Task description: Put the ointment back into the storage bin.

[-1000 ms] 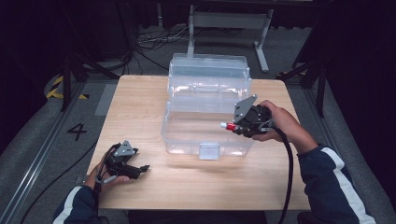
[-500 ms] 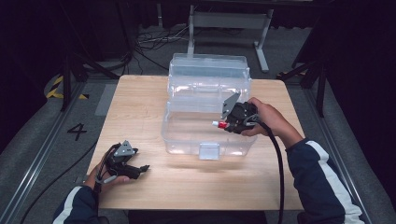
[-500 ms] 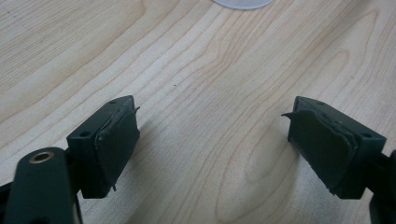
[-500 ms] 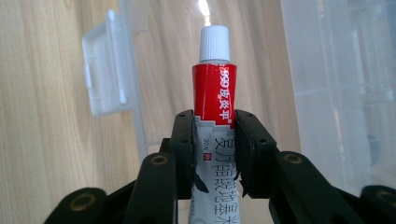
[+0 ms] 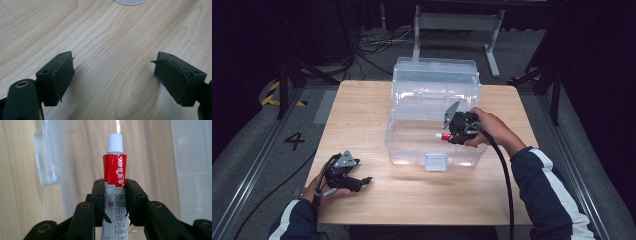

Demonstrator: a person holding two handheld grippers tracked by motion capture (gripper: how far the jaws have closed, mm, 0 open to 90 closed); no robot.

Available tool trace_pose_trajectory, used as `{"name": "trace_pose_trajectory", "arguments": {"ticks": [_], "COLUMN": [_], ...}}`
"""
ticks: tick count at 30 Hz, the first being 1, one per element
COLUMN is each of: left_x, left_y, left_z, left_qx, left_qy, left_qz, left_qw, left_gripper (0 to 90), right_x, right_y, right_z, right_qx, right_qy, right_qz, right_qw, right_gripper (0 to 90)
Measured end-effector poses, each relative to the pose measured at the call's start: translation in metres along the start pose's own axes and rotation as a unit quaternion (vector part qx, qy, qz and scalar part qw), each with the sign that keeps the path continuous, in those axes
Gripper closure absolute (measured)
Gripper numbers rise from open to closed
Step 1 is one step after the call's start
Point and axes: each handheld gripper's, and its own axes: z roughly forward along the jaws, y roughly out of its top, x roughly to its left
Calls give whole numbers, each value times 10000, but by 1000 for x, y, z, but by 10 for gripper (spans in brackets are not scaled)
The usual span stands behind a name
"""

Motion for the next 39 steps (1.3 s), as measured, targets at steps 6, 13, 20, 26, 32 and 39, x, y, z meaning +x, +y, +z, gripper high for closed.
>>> {"name": "trace_pose_trajectory", "arguments": {"ticks": [6, 13, 20, 26, 32, 39], "left_x": [0, 0, 0, 0, 0, 0], "left_y": [0, 0, 0, 0, 0, 0], "left_z": [0, 0, 0, 0, 0, 0], "left_qx": [0, 0, 1, 0, 1, 0], "left_qy": [0, 0, 0, -1, -2, -3], "left_qz": [1, -1, 1, -1, -2, -2], "left_qw": [10000, 10000, 10000, 10000, 10000, 10000], "left_gripper": [164, 164, 164, 163, 163, 163], "right_x": [-2, -3, -5, -6, -4, -5], "right_y": [-2, -2, -7, -12, -14, -15], "right_z": [11, 22, 33, 37, 43, 43], "right_qx": [120, 301, 489, 531, 641, 659], "right_qy": [48, 102, 174, 263, 344, 370], "right_qz": [10, -2, 9, 28, 25, 45], "right_qw": [9999, 9995, 9987, 9982, 9973, 9971], "right_gripper": [707, 707, 707, 707, 706, 705]}}
